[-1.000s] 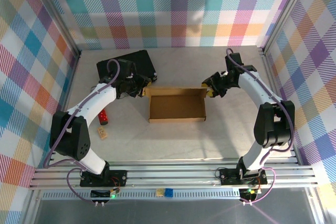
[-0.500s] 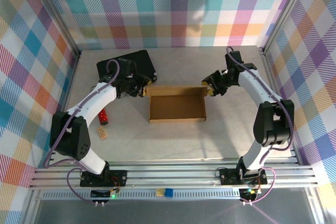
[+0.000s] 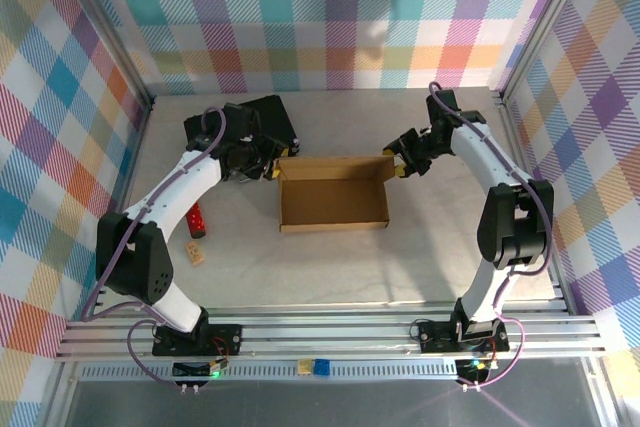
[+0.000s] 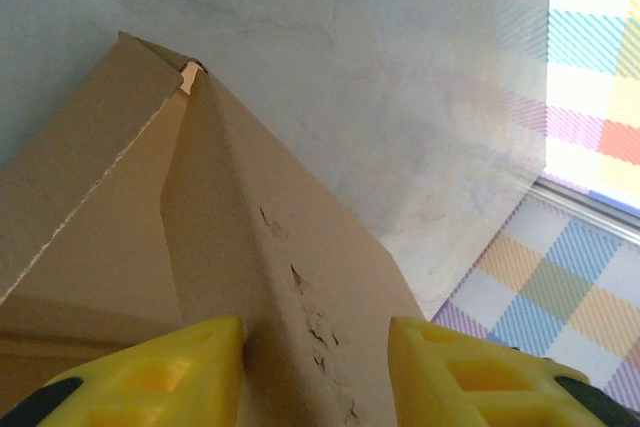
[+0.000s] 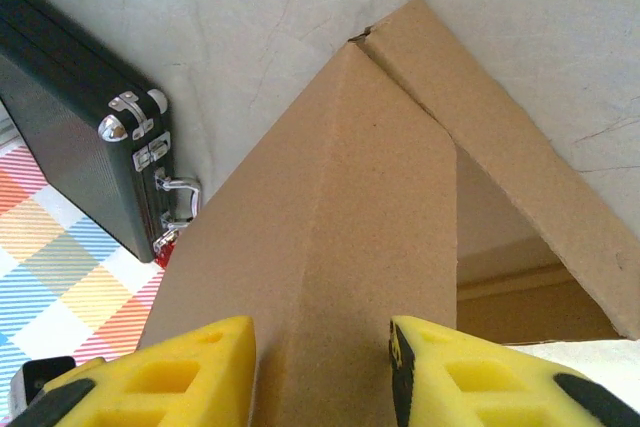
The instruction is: Fold the paper box
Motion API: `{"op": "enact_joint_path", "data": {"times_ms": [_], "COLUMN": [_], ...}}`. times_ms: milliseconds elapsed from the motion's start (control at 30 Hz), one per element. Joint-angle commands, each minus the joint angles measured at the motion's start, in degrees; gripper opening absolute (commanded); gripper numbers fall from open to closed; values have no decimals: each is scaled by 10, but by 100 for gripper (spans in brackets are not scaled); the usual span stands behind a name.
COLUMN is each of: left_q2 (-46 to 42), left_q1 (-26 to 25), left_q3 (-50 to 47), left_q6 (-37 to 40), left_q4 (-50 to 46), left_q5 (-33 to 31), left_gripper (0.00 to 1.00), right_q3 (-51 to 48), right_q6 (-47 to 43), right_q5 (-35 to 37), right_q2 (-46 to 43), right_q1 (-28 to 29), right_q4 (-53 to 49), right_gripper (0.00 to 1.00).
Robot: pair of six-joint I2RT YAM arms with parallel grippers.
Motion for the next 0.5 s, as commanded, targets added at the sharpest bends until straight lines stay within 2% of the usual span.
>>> {"op": "enact_joint_path", "data": {"times_ms": [0,233,467], "left_q2": [-1,-19,-57], "left_q1": [-10,-10,-11], "left_q3": [-14,-57,-132], "left_q6": [36,100,124], "left_q4": [-12,-5,34], "left_q5": [18,10,-1], "left_gripper": [41,40,38], "right_q3": [-21,-79,-127], "right_q6": [-1,-30,-59], "right_q5": [-7,22,50], "right_q2": [-6,-31,-57], "right_q1": [12,15,24], "right_q4": [-3,15,28], "right_gripper": [38,34,33]}}
